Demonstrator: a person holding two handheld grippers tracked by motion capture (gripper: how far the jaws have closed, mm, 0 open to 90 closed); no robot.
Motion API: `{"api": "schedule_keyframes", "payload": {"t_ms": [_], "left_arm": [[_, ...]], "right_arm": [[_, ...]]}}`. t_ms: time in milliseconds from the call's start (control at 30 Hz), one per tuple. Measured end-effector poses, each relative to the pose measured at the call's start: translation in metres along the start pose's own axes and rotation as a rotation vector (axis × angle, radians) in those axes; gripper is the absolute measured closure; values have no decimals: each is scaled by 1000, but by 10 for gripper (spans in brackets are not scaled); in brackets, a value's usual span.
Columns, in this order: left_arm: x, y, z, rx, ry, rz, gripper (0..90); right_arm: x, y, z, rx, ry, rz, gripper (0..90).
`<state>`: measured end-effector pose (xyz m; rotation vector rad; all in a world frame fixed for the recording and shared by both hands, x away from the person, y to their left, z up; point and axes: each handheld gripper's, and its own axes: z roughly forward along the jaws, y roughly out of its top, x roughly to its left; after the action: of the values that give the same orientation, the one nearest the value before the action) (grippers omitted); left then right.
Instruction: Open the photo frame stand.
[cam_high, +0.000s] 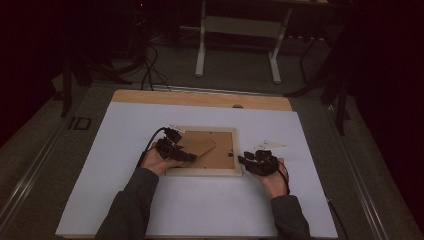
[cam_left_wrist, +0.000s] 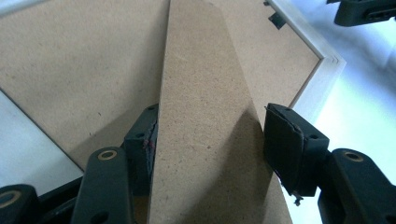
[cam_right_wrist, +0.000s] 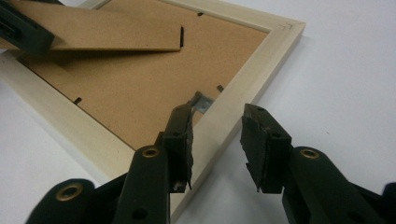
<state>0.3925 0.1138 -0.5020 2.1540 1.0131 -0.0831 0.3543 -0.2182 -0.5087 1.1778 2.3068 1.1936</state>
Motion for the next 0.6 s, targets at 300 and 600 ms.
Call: {"api": "schedule_keyframes", "payload": {"t_ms": [300,600], "left_arm": [[-5,0,-2,-16,24,34,423],[-15,1,-8,-36,57,79,423]], "right_arm": [[-6,4,7,11,-8,23,602],[-8,18,10,9,2,32,591]]}}
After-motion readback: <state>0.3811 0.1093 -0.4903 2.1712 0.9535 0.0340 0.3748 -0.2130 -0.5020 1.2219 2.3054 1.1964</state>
